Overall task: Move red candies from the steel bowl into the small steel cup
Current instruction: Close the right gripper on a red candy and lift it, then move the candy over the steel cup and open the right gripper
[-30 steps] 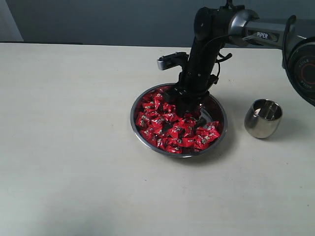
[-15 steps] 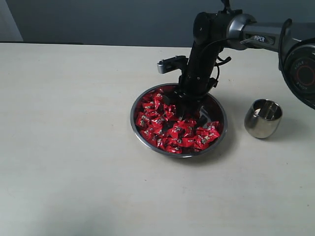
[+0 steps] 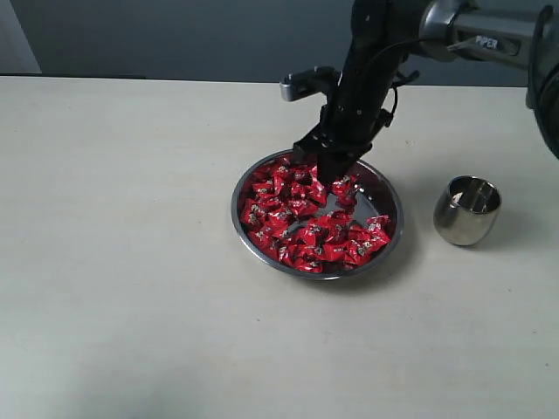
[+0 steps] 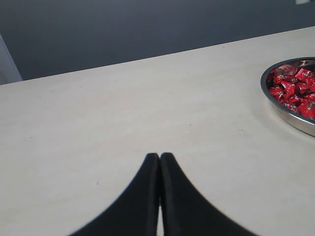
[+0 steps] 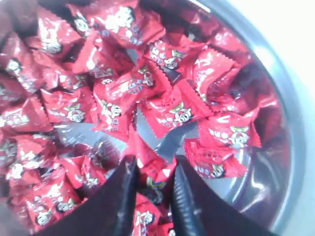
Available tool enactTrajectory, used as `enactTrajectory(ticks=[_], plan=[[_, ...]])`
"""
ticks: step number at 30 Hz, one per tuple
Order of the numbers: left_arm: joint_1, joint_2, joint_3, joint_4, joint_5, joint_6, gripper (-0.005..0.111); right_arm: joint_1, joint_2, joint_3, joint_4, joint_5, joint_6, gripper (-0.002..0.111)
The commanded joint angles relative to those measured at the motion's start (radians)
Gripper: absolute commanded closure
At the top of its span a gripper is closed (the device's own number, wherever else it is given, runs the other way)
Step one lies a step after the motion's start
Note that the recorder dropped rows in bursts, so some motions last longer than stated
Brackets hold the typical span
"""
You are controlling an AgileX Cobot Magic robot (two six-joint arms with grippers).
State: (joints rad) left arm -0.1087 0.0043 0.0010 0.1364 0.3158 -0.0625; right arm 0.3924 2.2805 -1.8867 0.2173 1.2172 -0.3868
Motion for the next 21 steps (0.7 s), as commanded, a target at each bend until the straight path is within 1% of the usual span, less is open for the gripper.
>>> enactTrajectory(ticks=[1,3,7,9,11,13,18,21], plan=[[-0.003,-0.004,-0.001,-0.001,-0.006,-0.006,0.106,-0.001,-0.104,0.000,-0.014,0.004,0.003,0.104],[-0.003,-0.004,-0.001,-0.001,-0.006,-0.006,0.106,-0.001,-0.153,0.016,-0.007,0.004,0.006,0.104],[-0.003,-0.004,-0.001,-0.001,-0.006,-0.006,0.106,-0.004,-0.254,0.173,-0.018,0.004,-0.003,0.104],[-0.003,-0.004,-0.001,-0.001,-0.006,-0.006,0.106,-0.016,-0.310,0.260,-0.069,0.004,0.061,0.104],[-0.003,-0.004,-0.001,-0.001,-0.006,-0.006,0.106,-0.045,-0.395,0.363,-0.126,0.004,0.140,0.104],[-0.003,-0.004,-0.001,-0.001,-0.006,-0.006,0.106,-0.082,-0.447,0.427,-0.181,0.004,0.198,0.104],[-0.003,-0.004,-0.001,-0.001,-0.006,-0.006,0.106,-0.207,-0.467,0.526,-0.199,-0.024,0.216,0.104],[-0.003,-0.004,-0.001,-0.001,-0.006,-0.006,0.106,-0.245,-0.467,0.549,-0.201,-0.061,0.223,0.104]])
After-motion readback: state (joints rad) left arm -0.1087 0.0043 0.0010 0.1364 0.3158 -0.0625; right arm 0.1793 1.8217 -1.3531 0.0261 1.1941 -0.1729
